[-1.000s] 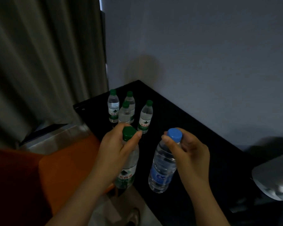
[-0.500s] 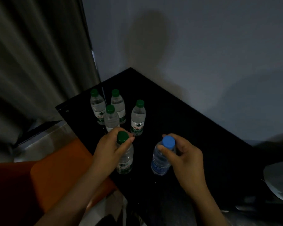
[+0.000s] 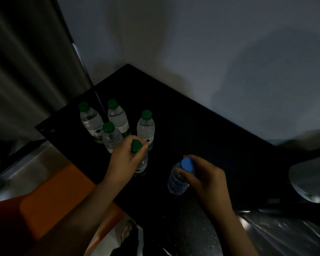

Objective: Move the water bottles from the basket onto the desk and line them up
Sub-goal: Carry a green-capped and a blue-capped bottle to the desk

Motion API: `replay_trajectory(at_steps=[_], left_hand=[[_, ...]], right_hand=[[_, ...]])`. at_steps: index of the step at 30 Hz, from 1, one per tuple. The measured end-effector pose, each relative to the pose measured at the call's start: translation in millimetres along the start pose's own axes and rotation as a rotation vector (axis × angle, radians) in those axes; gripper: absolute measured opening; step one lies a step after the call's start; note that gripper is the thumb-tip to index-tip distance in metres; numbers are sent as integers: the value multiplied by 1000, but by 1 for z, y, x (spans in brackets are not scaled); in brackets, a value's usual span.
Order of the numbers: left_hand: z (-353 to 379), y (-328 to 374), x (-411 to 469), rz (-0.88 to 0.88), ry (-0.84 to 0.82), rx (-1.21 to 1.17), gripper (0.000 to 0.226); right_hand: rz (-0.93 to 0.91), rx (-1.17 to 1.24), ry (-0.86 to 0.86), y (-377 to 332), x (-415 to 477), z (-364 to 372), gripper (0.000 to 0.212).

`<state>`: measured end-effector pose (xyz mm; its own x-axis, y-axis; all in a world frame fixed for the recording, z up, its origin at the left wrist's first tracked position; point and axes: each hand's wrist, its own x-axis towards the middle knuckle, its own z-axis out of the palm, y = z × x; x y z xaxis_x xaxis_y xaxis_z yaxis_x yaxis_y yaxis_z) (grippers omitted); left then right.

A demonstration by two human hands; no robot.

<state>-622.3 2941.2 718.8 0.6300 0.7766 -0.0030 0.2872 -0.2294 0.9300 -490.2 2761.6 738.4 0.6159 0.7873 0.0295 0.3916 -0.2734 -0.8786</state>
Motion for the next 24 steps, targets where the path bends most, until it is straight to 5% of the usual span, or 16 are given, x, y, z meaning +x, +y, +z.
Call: replay_trajectory(at_steps=[15,20,24], left_hand=[[-2,-29,27,21,-28,43,18],[-1,-30,30,68,-24,89,18],[-1,-30,28,64,-2,87,18]], right_hand=[[88,-118,-46,6,15,18,60],[54,-189,-51,2,34,26,33],[15,-213,-71,0,54,34,32]])
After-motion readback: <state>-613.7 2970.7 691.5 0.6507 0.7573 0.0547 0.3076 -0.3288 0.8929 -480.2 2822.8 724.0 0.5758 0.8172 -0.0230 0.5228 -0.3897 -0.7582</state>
